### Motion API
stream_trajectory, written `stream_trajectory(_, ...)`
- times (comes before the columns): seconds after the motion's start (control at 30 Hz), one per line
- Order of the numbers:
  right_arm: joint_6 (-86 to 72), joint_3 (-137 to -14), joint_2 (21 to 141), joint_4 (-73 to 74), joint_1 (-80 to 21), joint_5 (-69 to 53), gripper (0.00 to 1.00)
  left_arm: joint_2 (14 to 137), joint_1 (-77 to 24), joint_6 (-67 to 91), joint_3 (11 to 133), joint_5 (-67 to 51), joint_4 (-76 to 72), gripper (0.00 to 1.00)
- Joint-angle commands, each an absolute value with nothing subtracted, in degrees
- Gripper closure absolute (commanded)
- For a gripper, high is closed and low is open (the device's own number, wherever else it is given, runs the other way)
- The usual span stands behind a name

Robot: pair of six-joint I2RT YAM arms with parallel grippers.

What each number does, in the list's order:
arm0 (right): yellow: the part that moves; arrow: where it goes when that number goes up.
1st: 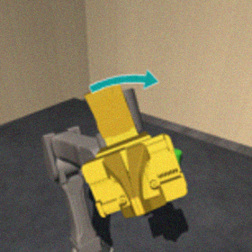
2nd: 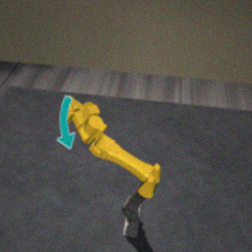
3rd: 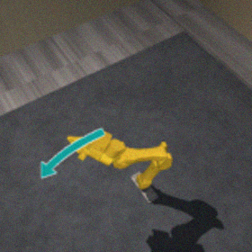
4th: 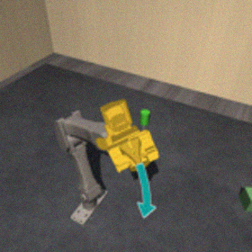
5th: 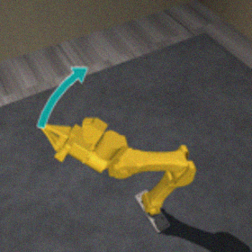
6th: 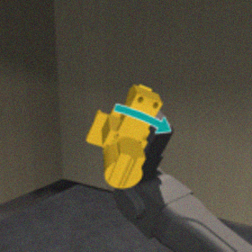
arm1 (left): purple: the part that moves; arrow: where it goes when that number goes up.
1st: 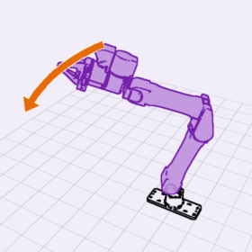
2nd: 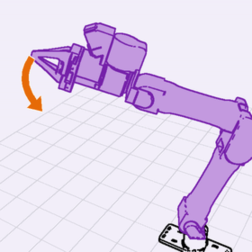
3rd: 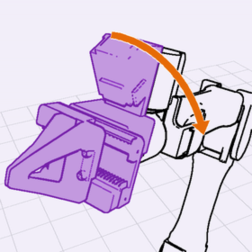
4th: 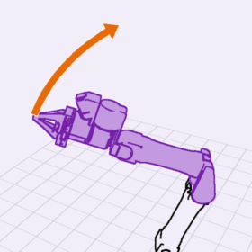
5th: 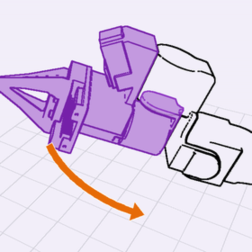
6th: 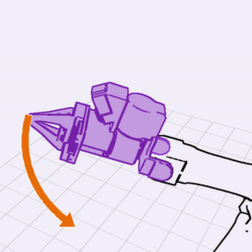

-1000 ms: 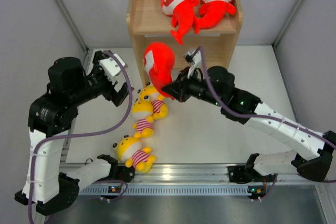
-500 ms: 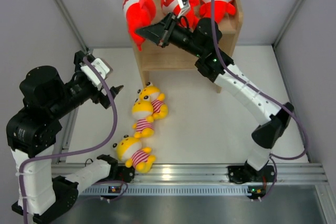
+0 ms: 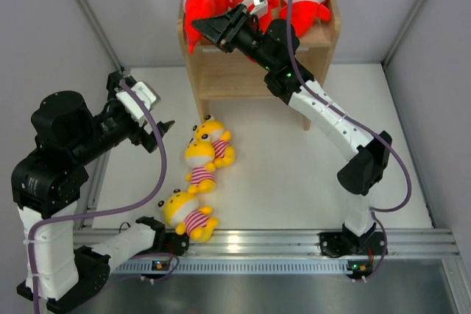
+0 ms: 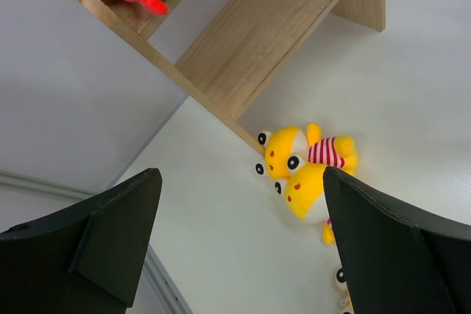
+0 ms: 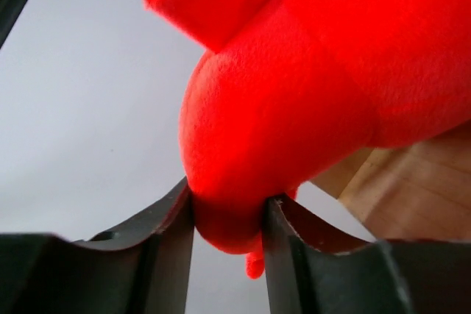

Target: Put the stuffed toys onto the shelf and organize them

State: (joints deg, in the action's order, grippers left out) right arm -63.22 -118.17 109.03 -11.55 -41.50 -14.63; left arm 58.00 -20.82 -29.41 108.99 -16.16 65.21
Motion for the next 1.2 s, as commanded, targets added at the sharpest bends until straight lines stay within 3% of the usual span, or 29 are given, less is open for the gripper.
stream_trajectory(0.0,-64.6,-120.3,109.6,-13.7,-40.6,-12.2,0.59,57.7,-20.7,-30.0,108.7,-17.5,65.8,0.03)
stream_trajectory(0.1,-63.7,-119.1,108.4,-11.6,-40.5,-10.8,0.38,57.6,-20.7,-29.9,108.6,-17.5,65.9,0.03)
stream_trajectory(0.37,-58.8,-107.8,97.5,-11.3,-41.7,-7.1,0.18,58.2,-20.7,-30.1,108.5,-18.6,66.2,0.03)
stream_trajectory(0.63,-55.4,-102.7,91.8,-8.5,-42.9,-1.9,0.16,60.0,-20.6,-30.4,109.0,-21.6,66.1,0.04)
stream_trajectory(0.73,-55.5,-102.2,91.8,-7.9,-42.9,-0.7,0.31,59.9,-20.7,-30.3,109.2,-22.4,66.2,0.03)
stream_trajectory(0.77,-56.1,-102.2,92.3,-7.9,-42.8,-0.4,0.49,59.8,-20.7,-30.2,109.2,-22.4,66.2,0.03)
stream_trajectory(0.87,-59.0,-103.4,94.7,-8.3,-42.8,-0.4,0.81,59.7,-20.6,-30.1,109.0,-22.2,66.2,0.03)
stream_trajectory(1.07,-64.8,-112.0,102.6,-6.7,-42.7,-0.4,0.97,59.2,-20.7,-30.1,109.0,-21.9,66.2,0.03)
stream_trajectory(1.17,-66.4,-115.4,106.2,-5.9,-42.7,-0.4,0.98,58.8,-20.7,-30.2,108.8,-21.8,66.2,0.03)
